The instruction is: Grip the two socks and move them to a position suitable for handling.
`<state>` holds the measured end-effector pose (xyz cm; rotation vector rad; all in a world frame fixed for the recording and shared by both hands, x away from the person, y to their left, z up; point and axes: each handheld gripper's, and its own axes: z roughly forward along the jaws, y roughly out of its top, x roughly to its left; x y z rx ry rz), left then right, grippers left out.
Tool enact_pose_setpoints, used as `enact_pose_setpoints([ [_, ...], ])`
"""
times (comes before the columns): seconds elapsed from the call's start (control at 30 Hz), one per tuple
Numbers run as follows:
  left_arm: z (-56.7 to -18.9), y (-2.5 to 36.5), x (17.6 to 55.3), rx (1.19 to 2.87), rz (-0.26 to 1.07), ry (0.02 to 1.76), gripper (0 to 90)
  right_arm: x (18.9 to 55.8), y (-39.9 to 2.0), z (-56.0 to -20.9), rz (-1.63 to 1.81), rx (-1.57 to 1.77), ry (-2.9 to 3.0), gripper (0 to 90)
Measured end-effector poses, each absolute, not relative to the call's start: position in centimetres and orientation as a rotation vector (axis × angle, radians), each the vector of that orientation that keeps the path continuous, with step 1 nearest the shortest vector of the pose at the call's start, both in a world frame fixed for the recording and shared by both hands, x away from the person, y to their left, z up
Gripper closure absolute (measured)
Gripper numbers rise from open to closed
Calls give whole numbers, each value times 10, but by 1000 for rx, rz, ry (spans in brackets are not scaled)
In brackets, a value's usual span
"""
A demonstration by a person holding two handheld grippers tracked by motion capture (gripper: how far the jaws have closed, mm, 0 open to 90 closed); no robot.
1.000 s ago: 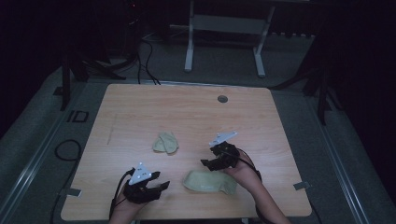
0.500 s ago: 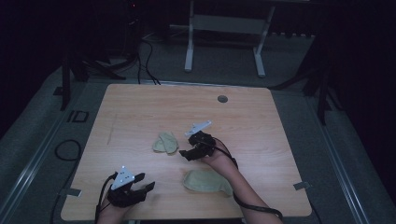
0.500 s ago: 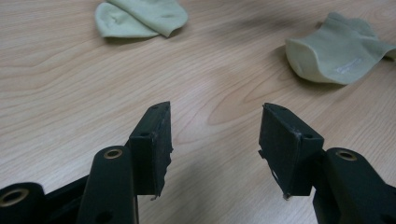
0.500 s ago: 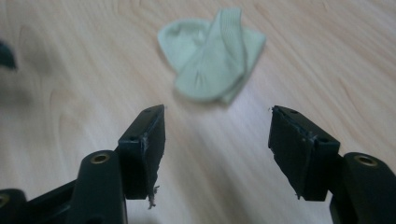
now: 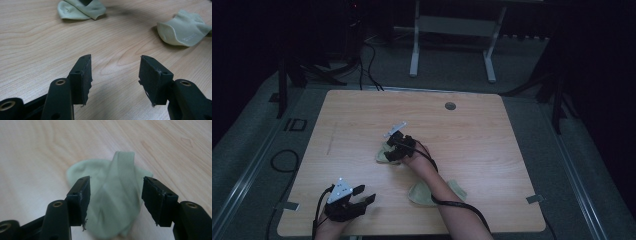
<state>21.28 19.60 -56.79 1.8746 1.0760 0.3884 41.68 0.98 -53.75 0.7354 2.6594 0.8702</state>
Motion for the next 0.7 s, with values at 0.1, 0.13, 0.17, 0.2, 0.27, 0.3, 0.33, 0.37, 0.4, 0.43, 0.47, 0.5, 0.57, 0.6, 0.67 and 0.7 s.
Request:
enact_pose_setpoints([
  [0.1,-569,196,213,1879,378,1076,441,419,16,-547,825,742,2681,448],
  [0.13,-569,196,213,1879,378,1076,441,419,16,-547,825,742,2681,448],
  [0.17,-569,196,213,1879,378,1077,441,418,18,-551,814,722,2689,486],
  [0.2,-570,195,213,1883,378,1077,440,416,19,-552,833,723,2690,553],
  [0.27,-570,194,213,1888,377,1073,440,414,20,-551,838,708,2691,693],
  [0.3,-570,194,213,1890,377,1072,440,414,20,-551,838,708,2691,693],
  [0.33,-570,193,213,1895,377,1068,440,413,21,-551,829,692,2689,740],
  [0.37,-570,193,212,1895,377,1067,440,412,23,-551,818,687,2688,760],
  [0.4,-570,192,212,1895,377,1066,440,411,24,-550,811,685,2692,771],
  [0.43,-570,192,212,1894,376,1067,440,411,24,-549,803,680,2703,779],
  [0.47,-570,192,212,1894,376,1067,440,410,23,-547,802,673,2704,780],
  [0.5,-571,193,212,1895,376,1067,441,409,22,-546,803,672,2702,780],
  [0.57,-572,194,213,1896,371,1070,440,408,15,-540,838,699,2702,780],
  [0.6,-572,194,214,1896,371,1071,440,408,15,-540,838,699,2702,780],
  [0.67,-572,194,214,1895,370,1073,440,407,4,-529,858,716,2679,780],
  [0.7,-572,194,214,1894,370,1073,440,407,4,-529,858,716,2679,780],
])
